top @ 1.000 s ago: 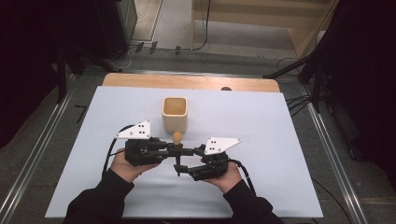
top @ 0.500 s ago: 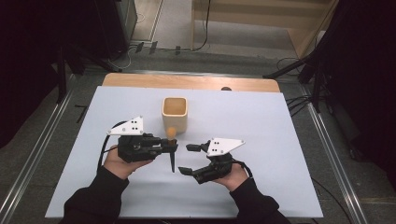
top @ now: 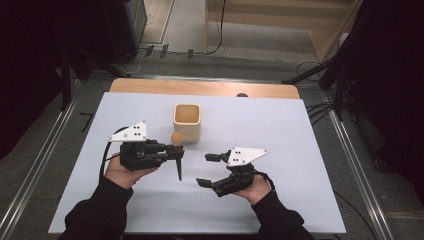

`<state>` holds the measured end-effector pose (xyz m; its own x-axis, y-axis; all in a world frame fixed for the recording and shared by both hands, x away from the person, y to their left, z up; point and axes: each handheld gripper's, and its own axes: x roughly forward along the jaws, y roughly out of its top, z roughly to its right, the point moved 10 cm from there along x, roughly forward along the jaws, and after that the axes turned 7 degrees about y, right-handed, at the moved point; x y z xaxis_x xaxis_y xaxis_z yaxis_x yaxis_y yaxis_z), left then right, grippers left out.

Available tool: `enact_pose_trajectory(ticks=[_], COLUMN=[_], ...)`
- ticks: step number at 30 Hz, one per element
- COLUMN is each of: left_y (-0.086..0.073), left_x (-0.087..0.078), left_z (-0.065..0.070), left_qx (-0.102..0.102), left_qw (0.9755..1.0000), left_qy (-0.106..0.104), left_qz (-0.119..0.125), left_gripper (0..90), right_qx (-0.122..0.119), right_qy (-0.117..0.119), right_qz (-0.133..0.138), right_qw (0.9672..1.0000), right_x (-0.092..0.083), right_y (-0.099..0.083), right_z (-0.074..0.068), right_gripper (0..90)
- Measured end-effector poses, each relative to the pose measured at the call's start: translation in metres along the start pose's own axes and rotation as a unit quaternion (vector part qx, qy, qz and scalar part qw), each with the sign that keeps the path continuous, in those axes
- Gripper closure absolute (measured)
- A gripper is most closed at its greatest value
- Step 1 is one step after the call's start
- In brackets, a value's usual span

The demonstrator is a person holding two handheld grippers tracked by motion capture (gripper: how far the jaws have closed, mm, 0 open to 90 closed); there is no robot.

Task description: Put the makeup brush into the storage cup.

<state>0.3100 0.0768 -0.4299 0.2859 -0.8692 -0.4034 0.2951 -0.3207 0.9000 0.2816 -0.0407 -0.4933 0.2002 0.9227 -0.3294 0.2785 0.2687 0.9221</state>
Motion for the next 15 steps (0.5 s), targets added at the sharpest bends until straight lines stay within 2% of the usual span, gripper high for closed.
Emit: enact_pose_trajectory(ticks=[11, 15], left_y=[0.0, 0.0], left_x=[-0.007, -0.009], left_z=[-0.009, -0.013], left_qx=[-0.007, -0.003], left_qw=[0.9999, 0.9999], left_qy=[0.01, 0.015], left_qz=[0.002, 0.0], left_gripper=[79.4, 79.5], right_qx=[-0.001, -0.002], right_qy=[-0.011, -0.014], right_qz=[0.002, 0.001], right_qw=[0.9999, 0.9999], right_x=[-0.012, -0.016], right_y=[-0.003, -0.004], right_z=[0.003, 0.004], right_gripper=[19.9, 19.8])
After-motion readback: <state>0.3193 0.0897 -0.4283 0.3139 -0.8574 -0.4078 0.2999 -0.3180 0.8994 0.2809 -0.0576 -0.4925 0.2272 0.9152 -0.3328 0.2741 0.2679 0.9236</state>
